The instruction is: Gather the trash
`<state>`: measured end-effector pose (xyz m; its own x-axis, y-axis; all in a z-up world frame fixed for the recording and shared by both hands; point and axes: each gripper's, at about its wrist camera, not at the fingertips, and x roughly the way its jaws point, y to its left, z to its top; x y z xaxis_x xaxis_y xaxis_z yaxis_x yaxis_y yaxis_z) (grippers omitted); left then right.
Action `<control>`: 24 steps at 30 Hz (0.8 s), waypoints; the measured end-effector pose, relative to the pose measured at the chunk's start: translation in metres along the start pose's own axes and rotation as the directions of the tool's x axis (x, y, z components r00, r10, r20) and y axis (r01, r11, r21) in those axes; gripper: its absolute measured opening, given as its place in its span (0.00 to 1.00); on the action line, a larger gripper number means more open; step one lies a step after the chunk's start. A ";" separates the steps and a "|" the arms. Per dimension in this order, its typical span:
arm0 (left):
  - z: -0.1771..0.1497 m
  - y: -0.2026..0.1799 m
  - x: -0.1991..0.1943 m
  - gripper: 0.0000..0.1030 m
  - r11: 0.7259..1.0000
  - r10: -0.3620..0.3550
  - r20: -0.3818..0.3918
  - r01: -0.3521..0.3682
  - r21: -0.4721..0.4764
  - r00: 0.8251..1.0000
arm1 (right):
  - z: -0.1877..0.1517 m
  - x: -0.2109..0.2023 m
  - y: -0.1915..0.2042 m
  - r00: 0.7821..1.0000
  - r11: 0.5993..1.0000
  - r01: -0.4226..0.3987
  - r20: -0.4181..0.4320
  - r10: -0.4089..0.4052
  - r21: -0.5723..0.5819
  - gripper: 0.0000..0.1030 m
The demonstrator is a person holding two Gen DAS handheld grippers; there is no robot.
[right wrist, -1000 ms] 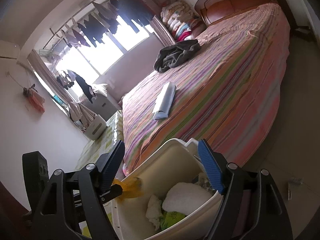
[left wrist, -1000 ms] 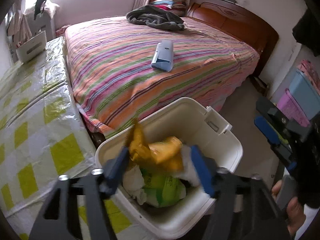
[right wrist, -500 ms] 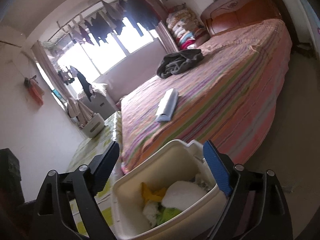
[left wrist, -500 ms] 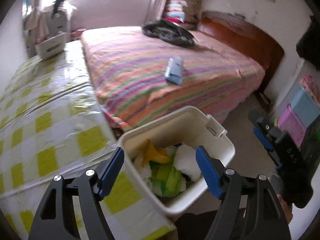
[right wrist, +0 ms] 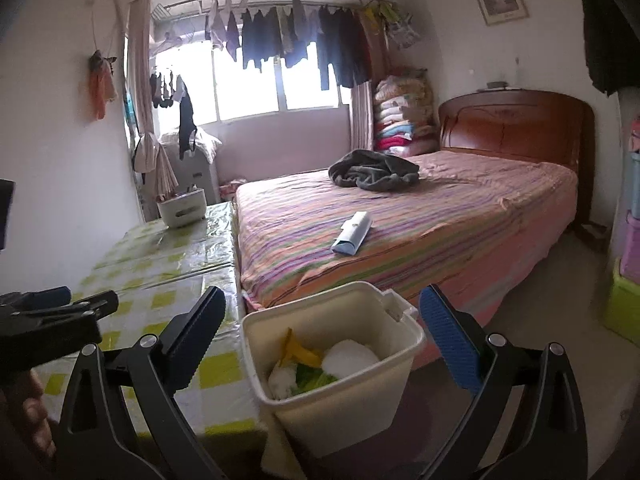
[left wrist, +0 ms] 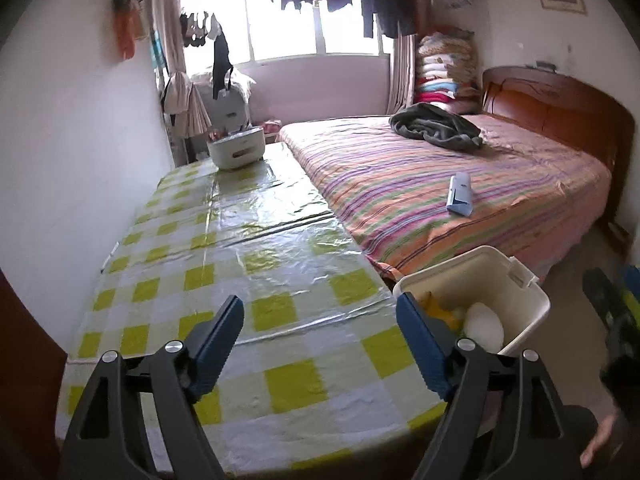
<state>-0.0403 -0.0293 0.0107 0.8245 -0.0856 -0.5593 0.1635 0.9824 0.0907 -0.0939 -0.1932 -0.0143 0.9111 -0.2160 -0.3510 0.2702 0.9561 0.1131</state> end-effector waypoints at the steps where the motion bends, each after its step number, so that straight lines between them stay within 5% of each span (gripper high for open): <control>1: -0.001 0.005 -0.001 0.74 1.000 -0.002 -0.005 0.002 -0.006 1.000 | -0.002 -0.005 0.003 1.000 1.000 0.006 0.001 -0.006 0.002 0.93; 11: -0.008 0.028 0.006 0.74 1.000 -0.013 -0.033 0.013 -0.010 0.999 | 0.011 -0.008 -0.006 0.996 0.996 0.084 0.007 -0.084 0.017 0.93; 24: -0.010 0.027 0.024 0.74 0.999 -0.028 -0.084 0.030 0.015 0.996 | 0.003 0.037 0.015 0.998 0.999 0.043 -0.045 -0.043 0.007 0.93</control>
<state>-0.0214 -0.0026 -0.0090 0.7713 -0.0991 -0.6287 0.1957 0.9769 0.0862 -0.0552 -0.1874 -0.0223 0.8839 -0.2473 -0.3969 0.3111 0.9447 0.1040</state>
